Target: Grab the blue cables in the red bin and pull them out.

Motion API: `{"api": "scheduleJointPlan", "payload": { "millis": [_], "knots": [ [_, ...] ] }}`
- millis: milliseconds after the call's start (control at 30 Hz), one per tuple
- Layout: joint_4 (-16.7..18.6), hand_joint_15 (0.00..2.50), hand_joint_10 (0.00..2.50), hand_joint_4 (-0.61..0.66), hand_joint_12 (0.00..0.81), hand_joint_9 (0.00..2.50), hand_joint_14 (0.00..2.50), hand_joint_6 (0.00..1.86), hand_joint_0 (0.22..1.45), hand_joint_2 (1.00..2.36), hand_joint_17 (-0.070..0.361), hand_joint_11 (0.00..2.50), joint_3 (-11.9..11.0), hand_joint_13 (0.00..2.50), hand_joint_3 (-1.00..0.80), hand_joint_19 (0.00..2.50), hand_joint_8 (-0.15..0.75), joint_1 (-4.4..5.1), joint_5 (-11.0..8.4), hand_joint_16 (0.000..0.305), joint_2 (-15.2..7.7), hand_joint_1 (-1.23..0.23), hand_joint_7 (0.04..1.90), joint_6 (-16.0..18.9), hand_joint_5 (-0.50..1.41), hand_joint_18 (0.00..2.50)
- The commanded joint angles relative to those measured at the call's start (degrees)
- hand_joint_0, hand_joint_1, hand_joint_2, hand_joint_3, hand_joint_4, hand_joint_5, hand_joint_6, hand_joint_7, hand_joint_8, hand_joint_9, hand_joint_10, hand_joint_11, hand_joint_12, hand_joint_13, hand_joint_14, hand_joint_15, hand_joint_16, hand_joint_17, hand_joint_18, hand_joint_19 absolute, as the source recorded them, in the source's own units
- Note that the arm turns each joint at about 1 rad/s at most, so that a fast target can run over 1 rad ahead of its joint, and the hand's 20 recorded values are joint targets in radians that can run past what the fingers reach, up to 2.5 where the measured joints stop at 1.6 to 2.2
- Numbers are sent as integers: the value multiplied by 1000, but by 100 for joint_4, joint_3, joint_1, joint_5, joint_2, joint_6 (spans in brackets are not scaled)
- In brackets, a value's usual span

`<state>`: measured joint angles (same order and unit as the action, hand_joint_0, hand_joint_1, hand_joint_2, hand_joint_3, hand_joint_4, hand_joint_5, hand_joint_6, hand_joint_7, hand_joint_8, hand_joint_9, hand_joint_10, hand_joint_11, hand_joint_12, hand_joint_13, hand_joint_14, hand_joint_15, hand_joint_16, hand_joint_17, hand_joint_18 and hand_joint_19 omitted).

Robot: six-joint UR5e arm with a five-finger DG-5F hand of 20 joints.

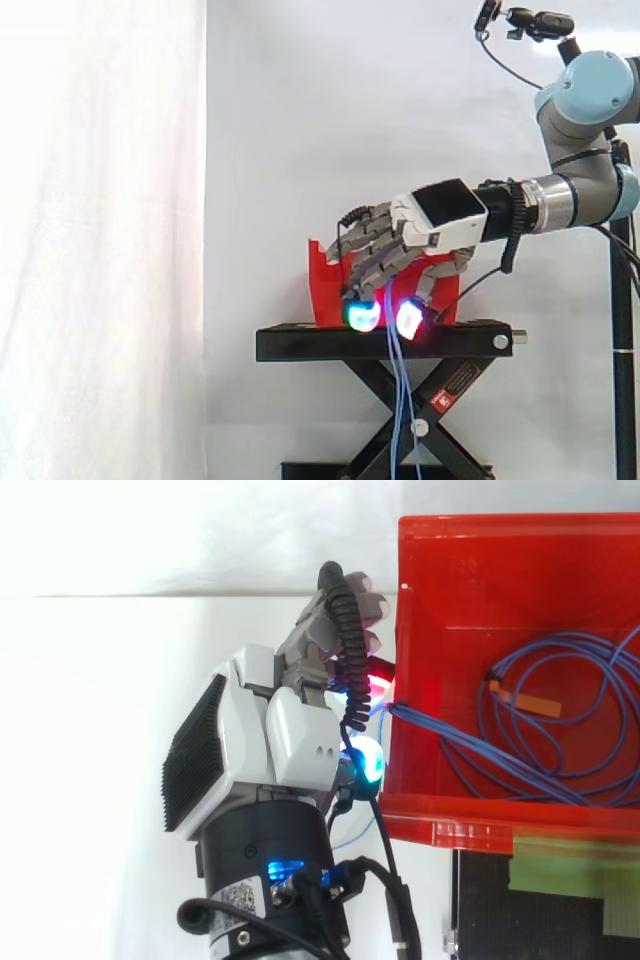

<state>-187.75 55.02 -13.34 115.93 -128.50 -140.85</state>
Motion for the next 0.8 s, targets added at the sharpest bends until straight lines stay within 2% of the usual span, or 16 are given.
{"api": "scheduleJointPlan", "payload": {
  "millis": [0,467,667,767],
  "knots": [
    [98,401,24,242,370,848,18,13,812,1000,117,694,0,549,-1000,672,289,7,0,52,0,-960,763,-17,878,562],
    [81,409,25,245,370,858,16,12,805,1000,117,689,0,561,-1000,670,290,24,0,52,0,-946,770,-104,883,570],
    [-148,415,25,247,370,860,17,13,806,1000,117,690,0,562,-1000,679,290,51,-35,52,0,-944,766,-87,881,572],
    [-148,415,26,247,372,859,17,13,806,1000,117,689,0,561,-1000,671,291,60,-35,52,0,-944,767,-78,881,572]
  ]
}}
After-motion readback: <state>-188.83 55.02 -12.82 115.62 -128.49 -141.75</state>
